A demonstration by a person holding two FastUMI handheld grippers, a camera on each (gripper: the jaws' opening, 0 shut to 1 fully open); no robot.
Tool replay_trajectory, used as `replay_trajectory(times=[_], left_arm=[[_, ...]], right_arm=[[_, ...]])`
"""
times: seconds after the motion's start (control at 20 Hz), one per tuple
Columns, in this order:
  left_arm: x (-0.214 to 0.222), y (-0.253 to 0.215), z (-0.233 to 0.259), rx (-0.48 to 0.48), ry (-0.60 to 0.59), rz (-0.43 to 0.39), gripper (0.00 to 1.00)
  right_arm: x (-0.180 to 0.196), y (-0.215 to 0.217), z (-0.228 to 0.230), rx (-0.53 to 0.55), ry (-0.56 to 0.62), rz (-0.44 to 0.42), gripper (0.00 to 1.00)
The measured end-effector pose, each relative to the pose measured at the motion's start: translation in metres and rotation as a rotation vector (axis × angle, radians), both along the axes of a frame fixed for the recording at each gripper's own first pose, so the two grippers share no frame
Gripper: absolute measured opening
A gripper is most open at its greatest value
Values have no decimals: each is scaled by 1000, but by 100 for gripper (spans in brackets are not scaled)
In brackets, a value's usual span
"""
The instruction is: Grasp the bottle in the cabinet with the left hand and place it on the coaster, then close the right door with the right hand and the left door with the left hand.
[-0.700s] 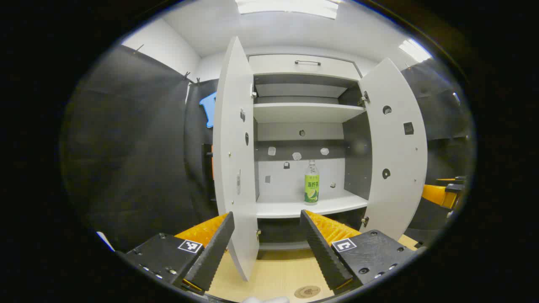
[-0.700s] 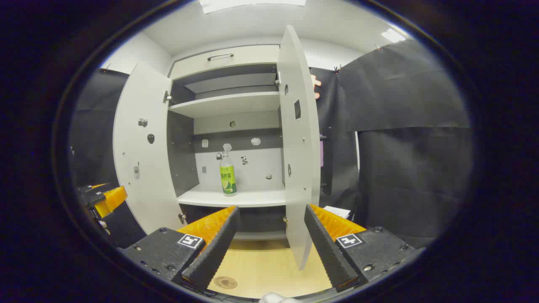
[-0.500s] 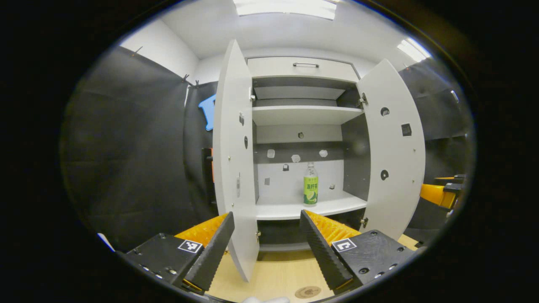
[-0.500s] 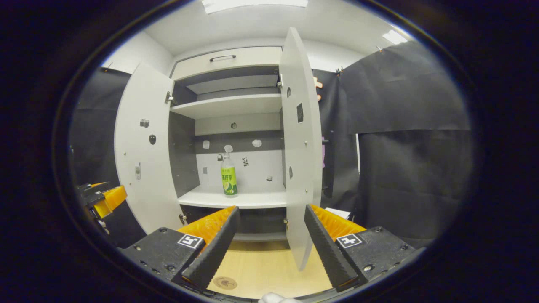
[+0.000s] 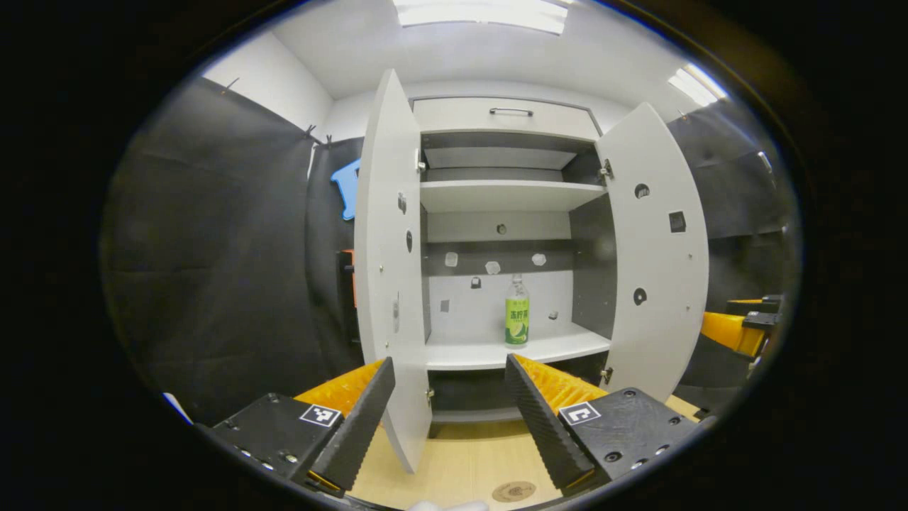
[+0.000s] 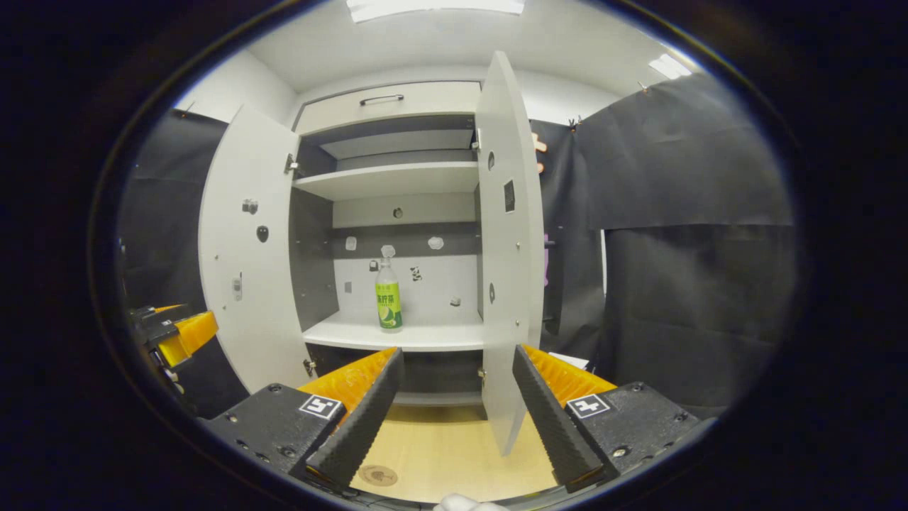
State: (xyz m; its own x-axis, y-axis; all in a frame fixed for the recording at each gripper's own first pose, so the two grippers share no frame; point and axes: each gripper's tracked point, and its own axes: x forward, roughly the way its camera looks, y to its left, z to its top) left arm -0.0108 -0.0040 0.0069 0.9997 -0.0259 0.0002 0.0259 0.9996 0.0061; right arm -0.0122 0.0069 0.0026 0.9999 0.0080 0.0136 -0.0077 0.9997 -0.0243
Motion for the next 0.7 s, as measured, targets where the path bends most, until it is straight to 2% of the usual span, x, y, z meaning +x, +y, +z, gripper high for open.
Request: replay_trajectory(times=[0.05,0.4,0.45,0.5,0.55,0.65,0.7], left_arm=[[0,0,0,1,1,0,96],[7,0,-1,0,7,-4,96],[11,0,0,3,6,-2,96],[16,-2,2,10,2,-2,100],[23,-4,4,16,-2,-3,96],[40,-11,9,19,-21,-14,96],[50,-16,13,19,-28,-24,100]], right_arm=[[-1,1,0,-1,1,1,100],[-1,1,-5,-10,15,7,100],[0,2,-5,-9,16,8,100],[0,2,-5,-10,18,10,100],[0,3,-5,-11,20,13,100],[1,3,-3,-16,21,16,100],[1,2,-1,-18,22,13,100]])
